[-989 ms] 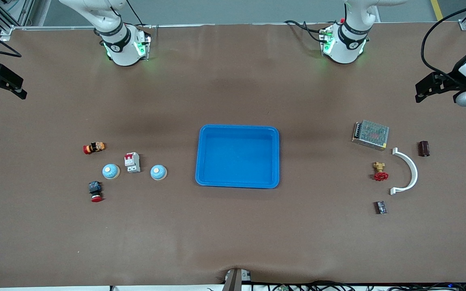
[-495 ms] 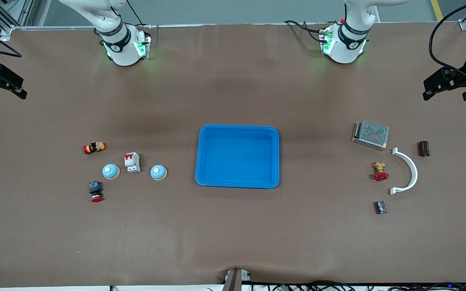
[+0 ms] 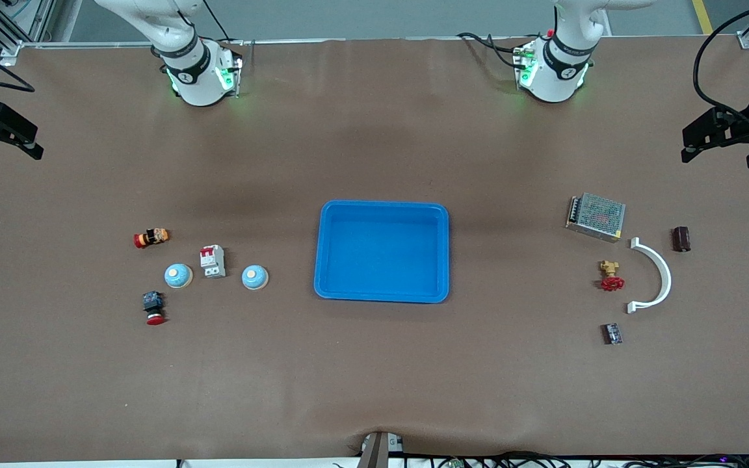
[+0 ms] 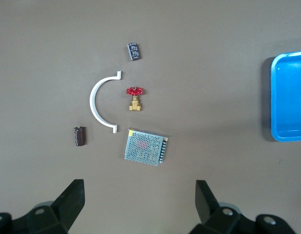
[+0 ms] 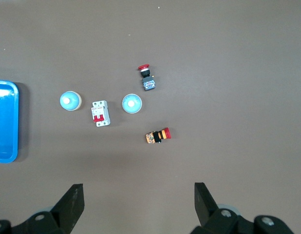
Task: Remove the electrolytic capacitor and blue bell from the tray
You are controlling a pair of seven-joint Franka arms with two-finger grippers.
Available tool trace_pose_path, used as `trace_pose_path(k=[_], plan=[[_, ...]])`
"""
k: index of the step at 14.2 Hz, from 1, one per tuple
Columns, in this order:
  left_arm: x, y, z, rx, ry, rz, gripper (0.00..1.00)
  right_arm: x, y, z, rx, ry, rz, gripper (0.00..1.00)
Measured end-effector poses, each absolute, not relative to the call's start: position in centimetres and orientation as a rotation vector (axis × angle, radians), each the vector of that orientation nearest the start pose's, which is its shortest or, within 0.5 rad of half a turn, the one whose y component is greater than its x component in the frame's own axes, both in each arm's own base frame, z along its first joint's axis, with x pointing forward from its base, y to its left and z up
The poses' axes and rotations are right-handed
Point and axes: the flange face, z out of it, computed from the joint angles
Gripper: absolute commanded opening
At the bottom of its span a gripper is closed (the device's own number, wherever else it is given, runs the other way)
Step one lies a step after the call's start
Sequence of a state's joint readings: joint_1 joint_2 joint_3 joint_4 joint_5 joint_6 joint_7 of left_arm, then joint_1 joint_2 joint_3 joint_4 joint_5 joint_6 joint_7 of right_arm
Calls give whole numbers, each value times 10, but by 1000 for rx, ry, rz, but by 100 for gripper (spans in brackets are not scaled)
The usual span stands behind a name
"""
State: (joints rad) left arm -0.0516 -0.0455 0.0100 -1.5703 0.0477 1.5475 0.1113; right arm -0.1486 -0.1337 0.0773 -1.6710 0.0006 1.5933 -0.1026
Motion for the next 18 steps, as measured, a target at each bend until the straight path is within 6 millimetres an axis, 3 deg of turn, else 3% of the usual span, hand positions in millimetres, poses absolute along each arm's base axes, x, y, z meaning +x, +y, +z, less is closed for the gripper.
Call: trace_pose_path(k=[3,18], plan=[[542,-15,653,-3086,206,-54,100,514,-34,650,-3155,-49,-86,100],[548,-13,643,-3089,163,-26,100,513,-34,650,-3154,-49,-84,100]])
